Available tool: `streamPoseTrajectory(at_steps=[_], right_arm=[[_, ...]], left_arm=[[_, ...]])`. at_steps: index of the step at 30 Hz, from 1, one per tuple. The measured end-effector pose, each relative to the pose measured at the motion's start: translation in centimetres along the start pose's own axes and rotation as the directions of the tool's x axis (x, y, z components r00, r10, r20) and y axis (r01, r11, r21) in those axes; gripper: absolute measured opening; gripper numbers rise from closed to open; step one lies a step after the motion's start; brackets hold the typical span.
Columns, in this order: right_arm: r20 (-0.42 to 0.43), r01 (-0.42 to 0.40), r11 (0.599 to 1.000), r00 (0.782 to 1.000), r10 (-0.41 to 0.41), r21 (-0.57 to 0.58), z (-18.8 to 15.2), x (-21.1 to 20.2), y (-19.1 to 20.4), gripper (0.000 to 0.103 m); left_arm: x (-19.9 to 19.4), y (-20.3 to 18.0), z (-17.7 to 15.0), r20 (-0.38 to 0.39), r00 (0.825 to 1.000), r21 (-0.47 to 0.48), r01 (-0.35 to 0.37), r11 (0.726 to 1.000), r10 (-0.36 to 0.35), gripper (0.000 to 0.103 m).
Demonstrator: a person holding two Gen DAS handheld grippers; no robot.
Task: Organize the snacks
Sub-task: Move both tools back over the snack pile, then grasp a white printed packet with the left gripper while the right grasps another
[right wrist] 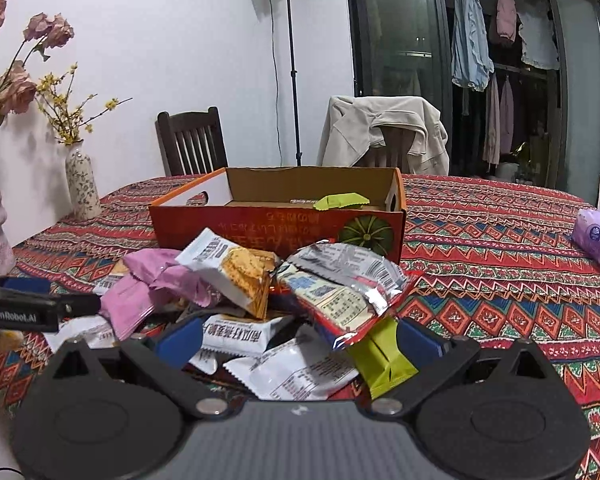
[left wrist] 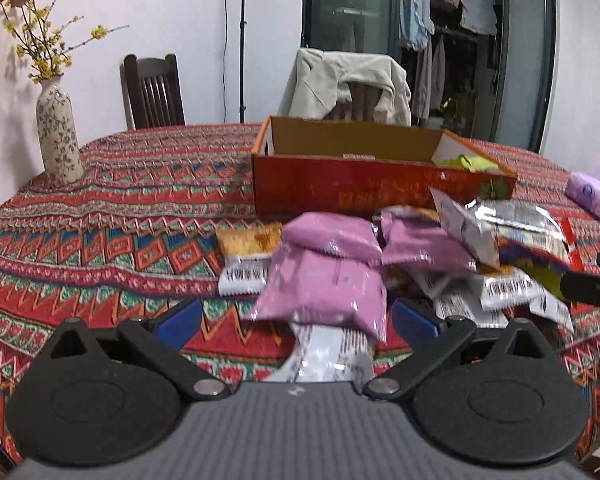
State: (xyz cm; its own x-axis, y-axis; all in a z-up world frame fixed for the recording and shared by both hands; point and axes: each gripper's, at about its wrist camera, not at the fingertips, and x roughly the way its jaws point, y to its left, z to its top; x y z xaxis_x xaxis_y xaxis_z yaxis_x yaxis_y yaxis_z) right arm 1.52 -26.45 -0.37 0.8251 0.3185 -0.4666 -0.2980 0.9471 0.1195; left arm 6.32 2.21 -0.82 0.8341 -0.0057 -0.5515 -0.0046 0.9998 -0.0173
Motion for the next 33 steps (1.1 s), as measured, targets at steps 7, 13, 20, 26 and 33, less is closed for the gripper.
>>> streamPoseTrajectory(at_steps=[7, 13, 20, 26, 33], right_arm=[[-0.015, -0.003, 1.0, 1.0, 0.003, 0.0, -0.4, -0.2, 0.2, 0.103], [-0.026, 0.002, 1.0, 1.0, -0.001, 0.003, -0.8, -0.1, 0.1, 0.103], [-0.033, -0.008, 1.0, 0.999, 0.008, 0.0, -1.0, -0.2, 0.5, 0.103], [-0.03, -0.005, 1.0, 1.0, 0.005, 0.001, -1.3, -0.7, 0.8, 0.103], [-0.061, 0.028, 0.999, 0.998, -0.025, 0.045, -1.3, -0.2, 0.5, 0.097]], left_arm=[[1.4, -1.0, -0.8, -0.087, 0.996, 0.024, -0.008, 1.0, 0.01, 0.103], [2.0, -1.1, -1.7, -0.115, 0.993, 0.015, -0.028, 0.999, 0.03, 0.081], [0.3, -0.9, -2.4, -0.08, 0.997, 0.003, 0.008, 1.0, -0.008, 0.059], [-2.3, 0.0, -2.8, 0.001, 1.0, -0.029, 0.024, 0.999, -0.024, 0.059], [-4.7, 0.8, -1.9, 0.143, 0.99, -0.065, 0.017, 0.998, -0.007, 0.058]])
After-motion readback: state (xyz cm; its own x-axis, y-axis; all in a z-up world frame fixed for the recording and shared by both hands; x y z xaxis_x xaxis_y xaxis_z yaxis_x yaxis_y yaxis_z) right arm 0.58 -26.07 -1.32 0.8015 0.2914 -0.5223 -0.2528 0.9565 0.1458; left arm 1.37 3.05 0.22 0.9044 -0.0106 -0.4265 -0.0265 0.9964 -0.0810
